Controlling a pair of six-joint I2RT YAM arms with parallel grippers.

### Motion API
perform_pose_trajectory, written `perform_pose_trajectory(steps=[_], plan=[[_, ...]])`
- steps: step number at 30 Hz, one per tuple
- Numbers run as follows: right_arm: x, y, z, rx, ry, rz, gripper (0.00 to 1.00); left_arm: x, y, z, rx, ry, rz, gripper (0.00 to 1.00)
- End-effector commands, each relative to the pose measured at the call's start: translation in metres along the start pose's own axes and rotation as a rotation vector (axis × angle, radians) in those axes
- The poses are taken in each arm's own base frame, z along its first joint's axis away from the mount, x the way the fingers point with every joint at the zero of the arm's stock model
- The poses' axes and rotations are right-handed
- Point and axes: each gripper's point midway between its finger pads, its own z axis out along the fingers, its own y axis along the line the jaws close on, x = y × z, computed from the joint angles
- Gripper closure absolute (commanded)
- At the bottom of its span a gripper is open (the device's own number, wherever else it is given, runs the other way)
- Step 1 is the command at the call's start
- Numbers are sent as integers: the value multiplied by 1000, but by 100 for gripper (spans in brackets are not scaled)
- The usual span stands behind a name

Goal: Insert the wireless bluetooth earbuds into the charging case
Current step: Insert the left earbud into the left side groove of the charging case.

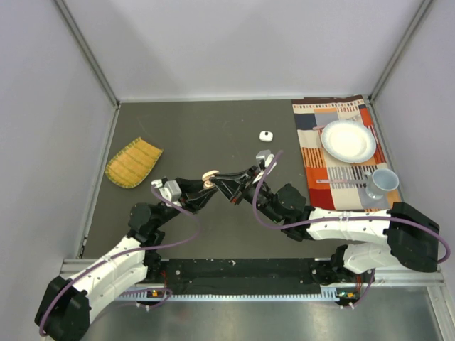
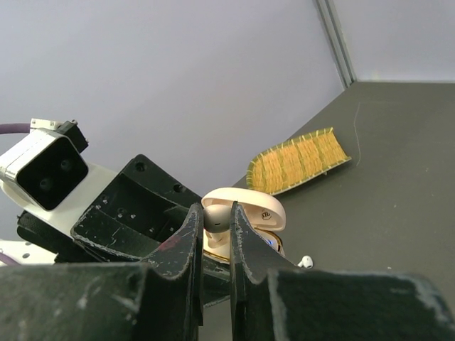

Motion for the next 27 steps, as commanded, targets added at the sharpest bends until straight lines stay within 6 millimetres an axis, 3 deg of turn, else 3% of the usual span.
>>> perform_pose_trajectory(steps=[1,6,27], plan=[[-21,20,8,-52,-61,25,100,-33,-3,9,25,-96,47,100],[-25,23,6,-68,-88,51,100,-33,-3,8,21,-97,46,100],[4,15,9,-46,5,46,100,-41,1,10,6,-120,60,100]])
